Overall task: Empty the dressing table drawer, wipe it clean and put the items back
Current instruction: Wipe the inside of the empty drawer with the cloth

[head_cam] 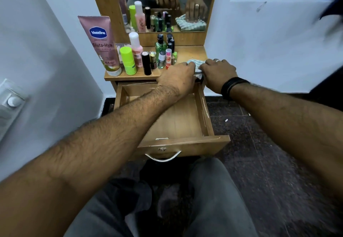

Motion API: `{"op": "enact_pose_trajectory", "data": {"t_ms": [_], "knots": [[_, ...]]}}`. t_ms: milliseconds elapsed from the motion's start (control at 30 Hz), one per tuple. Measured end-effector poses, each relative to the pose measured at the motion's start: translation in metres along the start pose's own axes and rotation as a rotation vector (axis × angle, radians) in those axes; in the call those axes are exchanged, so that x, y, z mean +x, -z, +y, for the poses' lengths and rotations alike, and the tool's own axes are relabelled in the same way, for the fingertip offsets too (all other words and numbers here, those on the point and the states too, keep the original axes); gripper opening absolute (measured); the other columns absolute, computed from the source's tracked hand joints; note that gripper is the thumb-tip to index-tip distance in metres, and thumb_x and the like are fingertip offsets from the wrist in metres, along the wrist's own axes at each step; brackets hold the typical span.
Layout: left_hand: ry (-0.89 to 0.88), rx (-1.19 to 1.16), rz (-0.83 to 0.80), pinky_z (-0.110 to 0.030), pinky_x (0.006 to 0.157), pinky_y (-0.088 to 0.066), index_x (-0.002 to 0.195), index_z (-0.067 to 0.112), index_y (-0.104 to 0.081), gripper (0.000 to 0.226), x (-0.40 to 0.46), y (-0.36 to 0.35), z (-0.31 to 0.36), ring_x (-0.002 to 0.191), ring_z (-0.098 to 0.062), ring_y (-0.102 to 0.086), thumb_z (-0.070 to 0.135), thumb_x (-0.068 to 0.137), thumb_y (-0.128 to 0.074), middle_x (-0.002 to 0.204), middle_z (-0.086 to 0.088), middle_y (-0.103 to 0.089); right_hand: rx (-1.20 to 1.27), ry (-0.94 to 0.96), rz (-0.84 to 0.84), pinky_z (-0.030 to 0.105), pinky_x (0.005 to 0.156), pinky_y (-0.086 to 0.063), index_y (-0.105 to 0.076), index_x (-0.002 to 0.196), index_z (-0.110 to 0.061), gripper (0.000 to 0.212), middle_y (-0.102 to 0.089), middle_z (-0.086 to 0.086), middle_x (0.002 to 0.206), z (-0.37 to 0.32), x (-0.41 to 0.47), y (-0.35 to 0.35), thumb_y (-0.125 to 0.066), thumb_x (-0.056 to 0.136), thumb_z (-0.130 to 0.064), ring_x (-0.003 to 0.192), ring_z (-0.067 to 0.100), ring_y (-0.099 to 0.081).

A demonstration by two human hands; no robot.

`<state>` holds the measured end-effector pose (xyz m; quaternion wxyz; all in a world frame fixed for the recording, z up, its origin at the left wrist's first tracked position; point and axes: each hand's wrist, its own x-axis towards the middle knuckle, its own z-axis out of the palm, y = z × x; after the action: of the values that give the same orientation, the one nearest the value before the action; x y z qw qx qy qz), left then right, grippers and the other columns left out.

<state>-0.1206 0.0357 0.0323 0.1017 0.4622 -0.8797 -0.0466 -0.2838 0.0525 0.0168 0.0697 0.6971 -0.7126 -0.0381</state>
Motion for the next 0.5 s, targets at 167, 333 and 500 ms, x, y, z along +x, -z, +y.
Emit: {"op": "enact_pose_trajectory", "data": {"t_ms": [167,333,500], "knots": [[-0.050,-0.012,0.126,-0.043,0.075,-0.054,0.109,0.017,-0.058,0.027,-0.039,0.011,-0.021,0.095,-0.030,-0.063,0.039,0.099,-0.046,0.107,-0.007,-0.065,0.004,0.009,0.114,0.044,0.072,-0.051,-0.060,0.119,-0.013,0.028,-0.060,0.010,0.114,-0.024,-0.034,0.010,-0.048,0.097,-0.027,0.102,0.038,-0.058],[0.026,0.022,0.051,-0.042,0.072,-0.052,0.104,0.020,-0.060,0.029,-0.091,0.002,-0.072,0.093,-0.034,-0.065,0.044,0.098,-0.044,0.107,-0.007,-0.067,-0.028,0.186,0.124,0.037,0.064,-0.041,-0.061,0.109,-0.016,0.034,-0.064,0.006,0.105,-0.079,-0.063,0.003,-0.050,0.096,-0.045,0.093,0.036,-0.061],[0.158,0.042,-0.010,-0.041,0.071,-0.054,0.105,0.020,-0.063,0.033,-0.130,-0.013,-0.112,0.091,-0.031,-0.063,0.045,0.098,-0.042,0.106,-0.005,-0.067,0.052,0.184,-0.087,0.046,0.082,-0.056,-0.061,0.115,-0.015,0.031,-0.064,0.008,0.114,-0.123,-0.065,-0.018,-0.048,0.097,-0.036,0.102,0.036,-0.062]]}}
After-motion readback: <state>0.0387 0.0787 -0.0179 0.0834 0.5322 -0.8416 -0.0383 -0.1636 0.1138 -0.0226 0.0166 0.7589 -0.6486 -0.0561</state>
